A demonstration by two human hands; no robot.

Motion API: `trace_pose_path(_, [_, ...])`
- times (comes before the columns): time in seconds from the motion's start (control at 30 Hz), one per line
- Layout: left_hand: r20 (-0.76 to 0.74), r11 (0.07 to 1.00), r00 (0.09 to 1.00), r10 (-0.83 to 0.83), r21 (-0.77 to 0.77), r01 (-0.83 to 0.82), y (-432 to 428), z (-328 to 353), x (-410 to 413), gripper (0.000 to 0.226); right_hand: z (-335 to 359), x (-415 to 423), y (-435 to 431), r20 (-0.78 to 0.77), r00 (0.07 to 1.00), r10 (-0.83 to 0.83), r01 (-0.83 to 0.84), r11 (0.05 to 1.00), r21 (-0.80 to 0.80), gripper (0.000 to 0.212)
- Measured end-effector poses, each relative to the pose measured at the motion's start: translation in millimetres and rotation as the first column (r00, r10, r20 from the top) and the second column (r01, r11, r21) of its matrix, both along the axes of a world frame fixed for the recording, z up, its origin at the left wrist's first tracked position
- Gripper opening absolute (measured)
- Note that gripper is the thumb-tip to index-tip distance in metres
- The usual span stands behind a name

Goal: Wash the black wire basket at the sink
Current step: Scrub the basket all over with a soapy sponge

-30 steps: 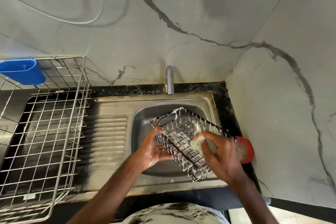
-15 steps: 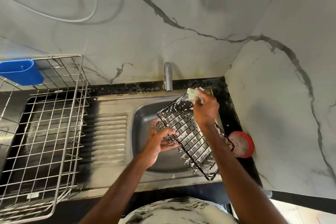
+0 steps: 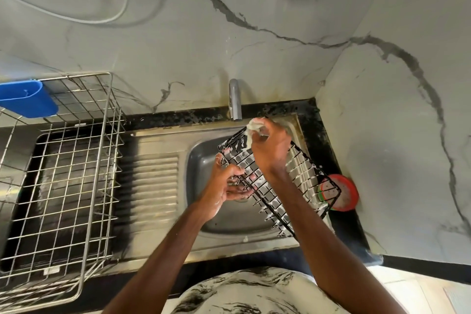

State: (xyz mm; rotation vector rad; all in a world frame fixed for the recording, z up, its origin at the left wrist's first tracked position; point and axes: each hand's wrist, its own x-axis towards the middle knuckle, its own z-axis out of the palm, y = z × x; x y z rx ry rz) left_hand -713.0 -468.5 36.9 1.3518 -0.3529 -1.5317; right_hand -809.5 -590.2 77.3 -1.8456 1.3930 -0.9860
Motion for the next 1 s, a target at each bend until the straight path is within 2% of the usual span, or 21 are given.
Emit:
trace_pose_path(0.07, [0.028,1.000,1.000,0.006,0.004,-0.006,-2.4,0.4,2.3,0.108,7.4,2.8,15.5,0.046,0.989,0.140,-0.140,0.990,-0.010,0.026])
trace_pose_path(0.13, [0.062,1.000,0.998,-0.017,-0.001,0.017,-3.7,-2.8,4.5,0.104,12.3,5.4,29.2,0.038,0.953,0.301,-0.301,0.954,-0.013,0.027])
trace_pose_path(0.17, [0.073,1.000,0.997,-0.027,-0.003,0.027,-3.8,-3.4,5.1,0.103,13.6,5.7,30.9,0.031,0.943,0.332,-0.331,0.943,-0.012,0.028])
trace_pose_path(0.33, [0.121,0.997,0.990,-0.076,0.004,0.076,-6.9,-1.9,9.1,0.108,9.9,-5.2,1.0,0.087,0.992,0.097,-0.099,0.995,0.021,0.025])
trace_pose_path(0.4, [0.144,0.995,0.985,-0.095,0.009,0.095,-7.5,-1.0,9.4,0.093,9.1,-1.8,9.8,0.091,0.985,0.149,-0.152,0.988,0.031,0.026])
trace_pose_path(0.5, [0.156,0.995,0.983,-0.096,-0.004,0.098,-4.8,-0.9,9.2,0.061,11.7,2.7,27.6,0.118,0.930,0.347,-0.357,0.932,0.071,0.028])
trace_pose_path(0.53, [0.161,0.994,0.981,-0.109,-0.001,0.111,-4.2,-1.3,10.5,0.048,12.1,1.9,25.7,0.162,0.919,0.359,-0.376,0.922,0.093,0.028])
trace_pose_path(0.57, [0.159,0.993,0.981,-0.115,0.002,0.116,-5.0,-1.1,11.6,0.046,12.2,0.4,21.7,0.219,0.914,0.342,-0.374,0.920,0.122,0.029])
trace_pose_path(0.67, [0.166,0.990,0.976,-0.140,0.035,0.136,-8.9,-2.8,18.2,0.102,12.0,-4.2,15.1,0.340,0.884,0.321,-0.403,0.892,0.206,0.033])
trace_pose_path(0.7, [0.179,0.989,0.973,-0.148,0.033,0.144,-10.0,-1.8,20.1,0.109,12.5,-5.0,16.4,0.347,0.872,0.345,-0.435,0.871,0.228,0.036])
trace_pose_path(0.83, [0.179,0.985,0.968,-0.174,0.011,0.175,-9.4,-4.4,30.3,0.093,13.7,-14.2,16.6,0.447,0.805,0.391,-0.565,0.736,0.374,0.042])
trace_pose_path(1.0, [0.086,0.978,0.975,-0.204,-0.022,0.206,-3.0,-4.9,37.7,0.098,13.3,-28.3,19.9,0.435,0.793,0.426,-0.605,0.627,0.491,0.039])
